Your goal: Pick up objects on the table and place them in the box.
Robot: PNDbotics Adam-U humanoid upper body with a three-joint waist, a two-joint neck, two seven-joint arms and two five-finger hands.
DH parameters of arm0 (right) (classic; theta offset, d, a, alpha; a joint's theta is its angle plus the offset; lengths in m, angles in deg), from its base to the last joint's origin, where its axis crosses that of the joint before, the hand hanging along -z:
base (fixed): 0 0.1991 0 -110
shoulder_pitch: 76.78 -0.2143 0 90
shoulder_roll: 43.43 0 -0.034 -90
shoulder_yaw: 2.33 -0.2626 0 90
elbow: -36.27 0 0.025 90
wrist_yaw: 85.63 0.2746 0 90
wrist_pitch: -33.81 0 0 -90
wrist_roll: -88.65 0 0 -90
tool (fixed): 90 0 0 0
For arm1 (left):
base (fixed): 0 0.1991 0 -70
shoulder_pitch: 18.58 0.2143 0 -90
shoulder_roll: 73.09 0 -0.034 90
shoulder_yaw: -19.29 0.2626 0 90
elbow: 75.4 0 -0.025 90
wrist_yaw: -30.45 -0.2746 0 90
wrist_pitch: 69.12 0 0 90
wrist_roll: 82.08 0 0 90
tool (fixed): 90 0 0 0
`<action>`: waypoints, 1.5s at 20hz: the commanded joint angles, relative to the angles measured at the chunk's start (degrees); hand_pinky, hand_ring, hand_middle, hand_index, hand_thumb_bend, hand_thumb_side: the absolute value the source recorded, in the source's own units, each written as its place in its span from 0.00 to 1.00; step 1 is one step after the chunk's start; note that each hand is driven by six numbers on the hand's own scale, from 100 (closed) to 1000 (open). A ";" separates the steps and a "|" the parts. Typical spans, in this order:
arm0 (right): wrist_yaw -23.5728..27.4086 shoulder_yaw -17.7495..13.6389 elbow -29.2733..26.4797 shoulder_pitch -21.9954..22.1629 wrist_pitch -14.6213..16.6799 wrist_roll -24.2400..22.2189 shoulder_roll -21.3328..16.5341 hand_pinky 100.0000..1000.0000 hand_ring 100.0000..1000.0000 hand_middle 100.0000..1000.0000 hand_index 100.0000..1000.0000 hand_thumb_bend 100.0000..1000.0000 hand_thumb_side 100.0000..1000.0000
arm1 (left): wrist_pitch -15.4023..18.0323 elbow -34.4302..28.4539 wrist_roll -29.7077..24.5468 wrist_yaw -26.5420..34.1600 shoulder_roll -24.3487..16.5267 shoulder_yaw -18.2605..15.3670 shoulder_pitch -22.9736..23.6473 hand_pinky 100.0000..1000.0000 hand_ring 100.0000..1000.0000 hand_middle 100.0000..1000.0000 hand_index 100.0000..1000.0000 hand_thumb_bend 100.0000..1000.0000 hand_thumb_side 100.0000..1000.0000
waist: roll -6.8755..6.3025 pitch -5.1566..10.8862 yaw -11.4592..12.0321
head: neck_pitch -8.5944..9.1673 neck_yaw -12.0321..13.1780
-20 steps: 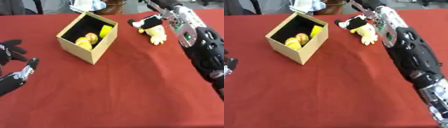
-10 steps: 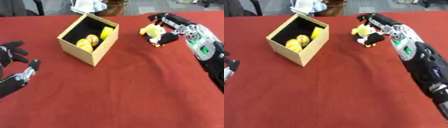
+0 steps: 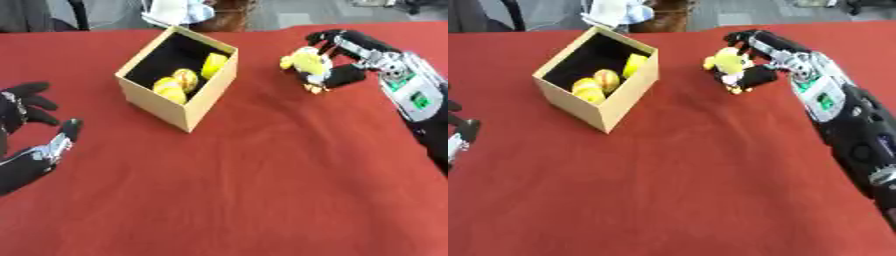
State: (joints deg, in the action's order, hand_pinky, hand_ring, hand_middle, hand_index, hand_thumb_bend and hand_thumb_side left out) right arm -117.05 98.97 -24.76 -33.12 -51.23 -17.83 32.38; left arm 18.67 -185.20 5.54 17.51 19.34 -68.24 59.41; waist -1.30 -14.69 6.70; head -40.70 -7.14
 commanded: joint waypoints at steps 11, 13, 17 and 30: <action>-8.30 -3.06 9.14 -2.91 -1.84 6.76 0.45 0.73 0.80 0.84 0.93 0.33 0.39 | -0.01 -0.83 -0.22 0.08 -0.96 -0.62 0.03 0.63 0.48 0.52 0.79 0.39 0.28 | -0.28 0.29 0.14 | 0.44 -0.29; -8.92 -3.31 10.31 -3.06 -1.68 6.76 0.88 0.72 0.79 0.84 0.93 0.33 0.39 | 0.00 -0.86 -0.24 0.10 -0.95 -0.60 0.06 0.63 0.48 0.52 0.79 0.39 0.28 | -0.28 0.29 0.18 | 0.36 -0.34; -9.62 -3.64 12.21 -3.81 -1.17 6.36 1.83 0.72 0.78 0.83 0.93 0.33 0.39 | 0.03 -0.86 -0.34 0.15 -0.91 -0.52 0.12 0.63 0.49 0.52 0.79 0.39 0.28 | -0.31 0.31 0.23 | 0.18 -0.46; -10.65 -5.08 16.96 -6.45 -1.55 10.36 5.66 0.67 0.73 0.74 0.87 0.28 0.36 | 0.08 -0.86 -0.85 0.36 -0.61 -0.11 0.17 0.64 0.49 0.52 0.79 0.39 0.28 | -0.90 0.62 1.05 | -0.24 -1.46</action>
State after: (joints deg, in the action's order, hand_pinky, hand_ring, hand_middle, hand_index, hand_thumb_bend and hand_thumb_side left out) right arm -127.39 94.39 -7.70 -38.27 -52.67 -8.26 38.66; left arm 18.71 -185.22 4.85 17.65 19.36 -68.15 59.86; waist -1.41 -14.69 7.64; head -40.81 -8.35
